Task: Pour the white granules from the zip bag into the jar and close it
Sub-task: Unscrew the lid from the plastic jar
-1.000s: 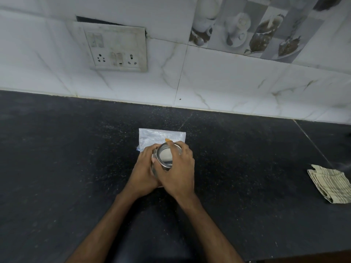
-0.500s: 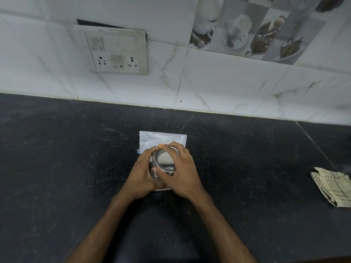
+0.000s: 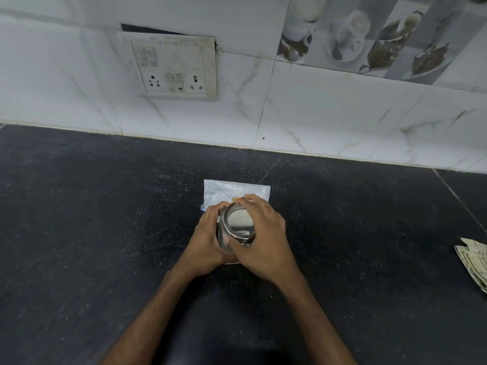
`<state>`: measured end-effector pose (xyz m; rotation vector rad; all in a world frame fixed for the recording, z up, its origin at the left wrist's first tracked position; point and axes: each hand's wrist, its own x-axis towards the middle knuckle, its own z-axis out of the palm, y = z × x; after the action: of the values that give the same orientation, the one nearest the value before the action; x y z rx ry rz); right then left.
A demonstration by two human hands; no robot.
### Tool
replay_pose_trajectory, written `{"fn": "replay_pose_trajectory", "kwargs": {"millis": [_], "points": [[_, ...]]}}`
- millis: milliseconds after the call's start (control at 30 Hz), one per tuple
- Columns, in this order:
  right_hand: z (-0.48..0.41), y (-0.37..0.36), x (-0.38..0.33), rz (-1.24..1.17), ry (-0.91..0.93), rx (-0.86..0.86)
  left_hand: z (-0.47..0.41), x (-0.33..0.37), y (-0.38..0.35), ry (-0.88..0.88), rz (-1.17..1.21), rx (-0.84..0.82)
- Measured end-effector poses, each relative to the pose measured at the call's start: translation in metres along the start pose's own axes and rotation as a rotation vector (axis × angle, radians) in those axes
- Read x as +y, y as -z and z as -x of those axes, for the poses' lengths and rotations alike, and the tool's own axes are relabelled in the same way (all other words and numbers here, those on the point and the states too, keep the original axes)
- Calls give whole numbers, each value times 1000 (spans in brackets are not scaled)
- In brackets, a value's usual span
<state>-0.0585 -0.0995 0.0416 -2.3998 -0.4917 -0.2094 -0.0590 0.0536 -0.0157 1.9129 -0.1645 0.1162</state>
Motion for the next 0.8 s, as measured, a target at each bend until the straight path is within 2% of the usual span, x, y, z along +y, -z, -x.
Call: {"fn": "replay_pose_trajectory", "kwargs": {"millis": [100, 200, 333, 467, 633, 800], "points": [[-3, 3, 2, 9, -90, 118, -1, 0, 0, -8, -19, 14], [-1, -3, -1, -85, -90, 61, -2, -2, -1, -8, -19, 14], [-5, 4, 5, -143, 11, 14, -2, -2, -1, -11, -3, 13], [-3, 6, -1, -138, -91, 90, -1, -1, -1, -13, -5, 8], [-4, 9, -2, -149, -48, -3, -1, -1, -1, -7, 5, 1], [-2, 10, -8, -119, -116, 42, -1, -1, 0, -7, -15, -11]]}}
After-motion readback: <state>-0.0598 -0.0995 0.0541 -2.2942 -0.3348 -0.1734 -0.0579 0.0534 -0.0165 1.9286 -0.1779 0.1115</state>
